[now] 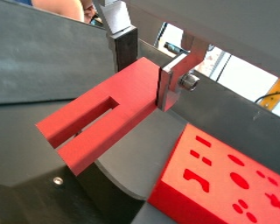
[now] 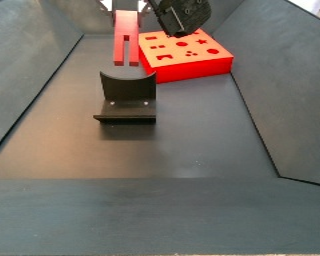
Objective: Pick up the double-square object. Move up. Place the double-square object on the fixture. Regrasp the double-square object. Move to above the board. Insert the double-square object.
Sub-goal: Place the double-square object on the fixture.
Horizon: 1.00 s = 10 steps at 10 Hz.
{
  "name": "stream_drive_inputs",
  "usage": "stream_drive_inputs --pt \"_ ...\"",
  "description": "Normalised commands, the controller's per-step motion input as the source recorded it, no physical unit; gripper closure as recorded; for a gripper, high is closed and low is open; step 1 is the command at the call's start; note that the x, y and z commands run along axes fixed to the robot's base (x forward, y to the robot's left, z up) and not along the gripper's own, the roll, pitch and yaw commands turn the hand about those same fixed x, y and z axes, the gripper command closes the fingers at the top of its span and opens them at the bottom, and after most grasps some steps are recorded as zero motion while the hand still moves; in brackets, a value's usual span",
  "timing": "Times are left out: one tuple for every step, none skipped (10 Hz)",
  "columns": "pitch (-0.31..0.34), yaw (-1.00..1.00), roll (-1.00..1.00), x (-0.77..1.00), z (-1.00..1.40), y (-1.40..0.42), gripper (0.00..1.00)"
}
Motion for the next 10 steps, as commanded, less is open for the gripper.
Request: stream_drive_inputs --pt "0.18 -0.07 -1.0 0.13 -1.0 0.14 1.0" --pt "0.205 -0.11 -1.0 0.15 -1.0 0.14 1.0" --pt "0.206 -0.14 -0.9 0.16 -1.0 0.13 1.0" --pt "0.18 -0.16 -0.74 0.17 -1.0 0.14 1.0" --pt "0.137 -0.2 -0.53 0.17 -1.0 0.14 1.0" --pt "0.106 -0.21 -0.37 0.18 -1.0 0.14 1.0" --pt "0.064 -0.2 -0.22 0.19 -1.0 0.13 1.0" --pt "0.034 -0.19 -0.18 0.18 -0.94 0.12 1.0" --pt "0.014 -0.18 -0.17 0.16 -0.81 0.11 1.0" --pt "-0.011 -0.15 -0.17 0.13 -0.57 0.09 1.0"
